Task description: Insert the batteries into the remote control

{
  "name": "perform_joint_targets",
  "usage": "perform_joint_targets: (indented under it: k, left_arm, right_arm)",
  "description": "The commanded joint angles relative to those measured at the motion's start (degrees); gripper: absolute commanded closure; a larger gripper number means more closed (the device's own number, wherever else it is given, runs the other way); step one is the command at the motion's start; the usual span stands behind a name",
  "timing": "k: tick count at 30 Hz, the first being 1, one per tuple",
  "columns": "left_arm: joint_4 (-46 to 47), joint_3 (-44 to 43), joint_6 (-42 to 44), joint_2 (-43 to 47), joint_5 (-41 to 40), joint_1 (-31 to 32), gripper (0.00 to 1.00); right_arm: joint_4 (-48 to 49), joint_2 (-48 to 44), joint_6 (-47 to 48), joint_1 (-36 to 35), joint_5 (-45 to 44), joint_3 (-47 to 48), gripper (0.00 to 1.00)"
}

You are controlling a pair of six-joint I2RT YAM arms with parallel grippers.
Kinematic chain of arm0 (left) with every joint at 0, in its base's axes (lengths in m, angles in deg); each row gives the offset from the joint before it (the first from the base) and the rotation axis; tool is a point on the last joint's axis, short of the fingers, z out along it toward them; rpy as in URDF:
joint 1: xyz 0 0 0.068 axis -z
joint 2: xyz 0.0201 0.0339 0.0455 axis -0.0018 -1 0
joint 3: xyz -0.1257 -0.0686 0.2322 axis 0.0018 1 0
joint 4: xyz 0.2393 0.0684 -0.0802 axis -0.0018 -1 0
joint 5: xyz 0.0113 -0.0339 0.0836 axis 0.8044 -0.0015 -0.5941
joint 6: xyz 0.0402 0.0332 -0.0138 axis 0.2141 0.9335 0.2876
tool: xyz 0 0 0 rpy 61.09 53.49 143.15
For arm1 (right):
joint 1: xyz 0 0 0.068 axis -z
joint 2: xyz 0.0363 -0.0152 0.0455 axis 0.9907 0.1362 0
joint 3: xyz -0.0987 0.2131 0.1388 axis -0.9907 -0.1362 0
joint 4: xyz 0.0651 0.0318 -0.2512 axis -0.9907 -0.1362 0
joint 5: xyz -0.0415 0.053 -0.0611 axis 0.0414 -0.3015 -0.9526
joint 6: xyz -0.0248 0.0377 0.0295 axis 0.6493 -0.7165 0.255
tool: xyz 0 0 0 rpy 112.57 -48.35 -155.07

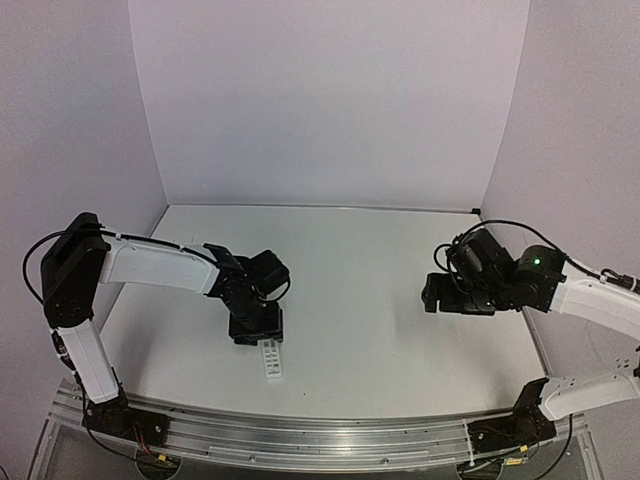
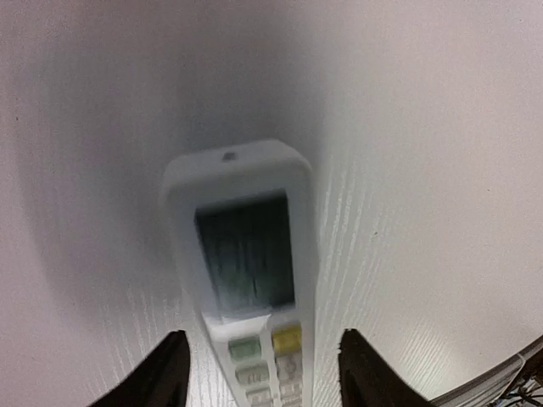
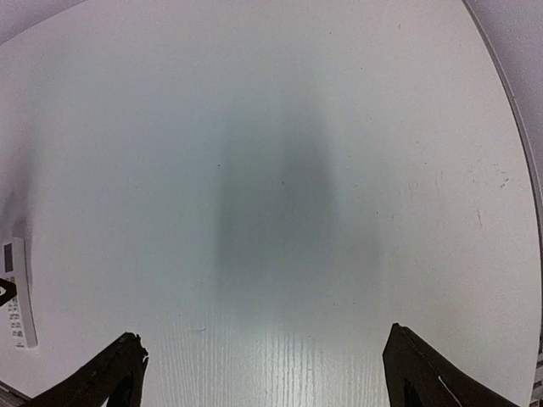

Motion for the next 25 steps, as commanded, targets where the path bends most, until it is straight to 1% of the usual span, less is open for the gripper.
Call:
perform_joint_targets:
  k: [1,2,4,5,6,9,10,11,13,15,18,22,25]
  left_arm:
    - [-5.52,-4.76,-0.76,3.07,-6.0,0.08,0.03]
    - [-6.83,-5.65,-1.12,4.65,-8.43,0.11,0.01]
    - [-10.18,-7.37,-2.18,8.86,-14.65,0.12,0.0]
    - [-12.12,-7.79,-3.56,11.59,-17.59,0.05,0.0]
    - [-13.78,-7.8,-5.05,13.63,-22.24,0.03,0.0]
    - [-16.22,-4.46,-8.5,23.82,-34.19,-1.18,0.0]
    - [-16.08,-2.75,-8.45,26.76,-35.75,-3.28,0.0]
    - [-15.54,-1.12,-7.51,29.51,-35.4,-6.55,0.0]
    - [-13.94,1.86,-3.83,33.91,-31.33,-15.44,0.0]
    - [-12.63,3.78,-1.39,36.43,-30.0,-19.79,0.0]
    - [-12.77,4.01,0.26,37.45,-28.92,-21.93,0.0]
    - [-12.98,3.56,0.76,36.42,-29.29,-22.52,0.0]
    - [-11.44,3.89,1.61,35.73,-28.62,-22.99,0.0]
  right_arm:
    - [-2.18,-1.08,0.9,-0.04,-3.97,0.73,0.05]
    - [-2.41,-1.55,1.0,-0.09,-4.49,0.59,0.05]
    - [-2.83,-2.69,0.7,0.43,-5.47,0.17,0.05]
    - [-3.28,-3.34,0.18,1.66,-4.91,-0.06,0.05]
    - [-3.42,-4.12,0.07,3.06,-4.11,-0.39,0.05]
    - [-3.54,-5.36,2.98,10.11,-3.69,-1.78,0.03]
    - [-3.57,-5.3,4.73,12.75,-2.82,-2.22,0.03]
    - [-3.63,-5.14,6.24,15.45,-1.42,-2.55,0.03]
    - [-4.04,-5.01,7.41,20.66,1.74,-2.96,0.02]
    - [-4.33,-5.9,7.38,22.48,1.34,-3.88,0.02]
    - [-4.81,-7.34,8.1,22.68,-0.01,-4.49,0.02]
    - [-5.02,-9.01,8.46,22.66,-0.55,-5.12,0.02]
    - [-5.02,-9.51,8.27,22.69,-1.64,-5.16,0.02]
